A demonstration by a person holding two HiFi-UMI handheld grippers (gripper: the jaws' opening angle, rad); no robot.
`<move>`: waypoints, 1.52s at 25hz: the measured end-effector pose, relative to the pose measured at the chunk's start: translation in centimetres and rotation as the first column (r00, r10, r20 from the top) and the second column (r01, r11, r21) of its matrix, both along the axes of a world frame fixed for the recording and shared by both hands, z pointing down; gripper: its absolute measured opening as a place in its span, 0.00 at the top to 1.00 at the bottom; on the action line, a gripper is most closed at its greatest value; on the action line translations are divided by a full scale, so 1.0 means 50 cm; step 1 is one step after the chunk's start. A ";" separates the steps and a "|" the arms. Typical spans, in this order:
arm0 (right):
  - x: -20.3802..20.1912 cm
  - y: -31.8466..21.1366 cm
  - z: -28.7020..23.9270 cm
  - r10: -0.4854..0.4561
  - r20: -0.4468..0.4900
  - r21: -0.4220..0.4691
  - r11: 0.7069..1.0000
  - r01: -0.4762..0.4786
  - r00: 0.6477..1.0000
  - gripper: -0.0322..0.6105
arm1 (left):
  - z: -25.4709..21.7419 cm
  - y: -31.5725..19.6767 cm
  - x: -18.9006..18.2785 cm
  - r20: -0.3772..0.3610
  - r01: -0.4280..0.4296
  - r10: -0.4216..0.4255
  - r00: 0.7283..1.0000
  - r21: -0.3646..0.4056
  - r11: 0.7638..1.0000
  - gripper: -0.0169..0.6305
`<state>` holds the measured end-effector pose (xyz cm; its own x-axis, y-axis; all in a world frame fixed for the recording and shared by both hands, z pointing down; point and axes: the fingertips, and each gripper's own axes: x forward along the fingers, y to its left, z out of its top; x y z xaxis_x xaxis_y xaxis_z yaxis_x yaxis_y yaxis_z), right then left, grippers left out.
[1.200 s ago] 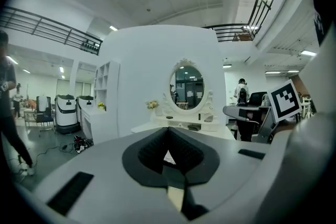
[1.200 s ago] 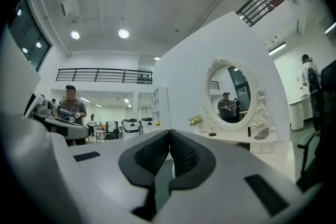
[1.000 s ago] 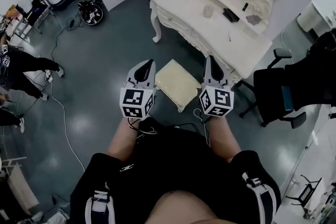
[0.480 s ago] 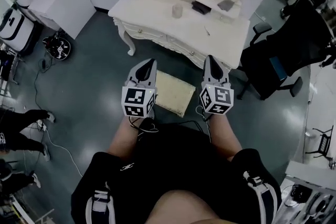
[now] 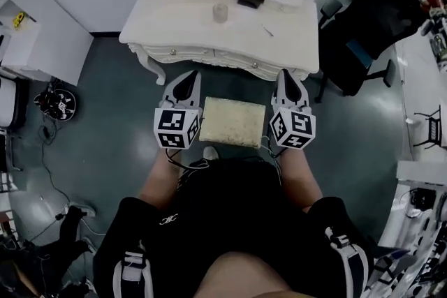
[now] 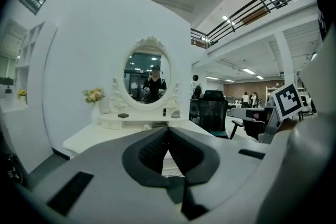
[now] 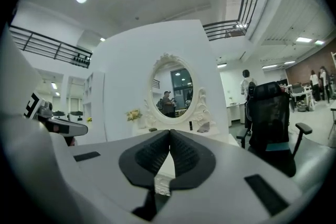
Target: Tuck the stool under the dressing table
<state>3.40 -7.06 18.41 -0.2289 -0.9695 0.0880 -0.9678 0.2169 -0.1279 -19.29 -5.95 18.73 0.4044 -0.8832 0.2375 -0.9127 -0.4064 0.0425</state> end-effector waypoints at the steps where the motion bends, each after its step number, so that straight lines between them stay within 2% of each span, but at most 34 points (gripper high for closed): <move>1: -0.006 0.000 0.007 0.020 -0.005 -0.006 1.000 -0.020 1.000 0.93 | 0.009 -0.010 -0.012 -0.004 -0.016 0.016 1.000 -0.007 1.000 0.95; 6: -0.015 0.007 0.061 0.060 -0.046 -0.072 0.995 -0.063 0.997 0.93 | 0.052 -0.057 -0.060 -0.020 -0.055 0.054 0.998 -0.056 0.997 0.95; 11: 0.043 0.023 0.147 0.091 -0.099 -0.181 0.978 -0.108 0.991 0.93 | 0.115 -0.078 -0.075 0.000 -0.095 0.096 0.995 -0.136 0.986 0.95; 14: 0.076 0.032 0.221 0.108 -0.072 -0.270 0.955 -0.123 0.992 0.93 | 0.184 -0.085 -0.073 -0.001 -0.116 0.118 0.993 -0.216 0.970 0.95; 17: 0.099 0.035 0.307 0.093 -0.017 -0.374 0.923 -0.093 0.996 0.93 | 0.272 -0.088 -0.064 -0.006 -0.130 0.135 0.991 -0.320 0.938 0.95; 20: 0.131 0.041 0.392 0.078 0.034 -0.478 0.877 -0.052 0.996 0.92 | 0.359 -0.074 -0.043 -0.018 -0.161 0.170 0.985 -0.432 0.887 0.95; 22: 0.146 0.041 0.448 0.065 0.082 -0.534 0.845 -0.012 0.995 0.81 | 0.413 -0.063 -0.029 -0.041 -0.194 0.200 0.979 -0.493 0.848 0.94; 23: 0.150 0.041 0.476 0.060 0.111 -0.559 0.829 0.013 0.992 0.75 | 0.440 -0.056 -0.024 -0.056 -0.209 0.212 0.976 -0.521 0.827 0.86; 24: 0.154 0.041 0.503 0.057 0.140 -0.581 0.813 0.035 0.989 0.71 | 0.468 -0.049 -0.019 -0.070 -0.223 0.222 0.973 -0.551 0.804 0.73; 25: 0.158 0.042 0.531 0.056 0.165 -0.603 0.796 0.056 0.985 0.68 | 0.497 -0.040 -0.014 -0.083 -0.234 0.229 0.970 -0.582 0.779 0.69; 27: 0.166 0.048 0.589 0.054 0.200 -0.651 0.754 0.091 0.978 0.62 | 0.557 -0.020 -0.008 -0.106 -0.245 0.233 0.967 -0.648 0.721 0.66; 31: 0.169 0.067 0.713 0.030 0.232 -0.735 0.660 0.155 0.972 0.57 | 0.687 0.014 -0.007 -0.144 -0.230 0.186 0.972 -0.753 0.616 0.61; 36: 0.137 0.085 0.896 -0.018 0.304 -0.779 0.570 0.260 0.952 0.56 | 0.894 0.035 -0.011 -0.171 -0.203 0.110 0.979 -0.854 0.479 0.61; 37: 0.130 0.089 0.937 -0.029 0.318 -0.786 0.552 0.281 0.948 0.56 | 0.936 0.037 -0.011 -0.174 -0.200 0.098 0.980 -0.864 0.463 0.61; 38: 0.125 0.088 0.979 -0.039 0.325 -0.792 0.535 0.295 0.945 0.55 | 0.978 0.032 -0.013 -0.175 -0.196 0.089 0.981 -0.868 0.457 0.60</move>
<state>9.66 -2.67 67.36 -0.5145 -0.4353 0.7388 -0.8321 0.0454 -0.5528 -19.94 -4.33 67.62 0.5703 -0.1575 0.8062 -0.8152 -0.2293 0.5318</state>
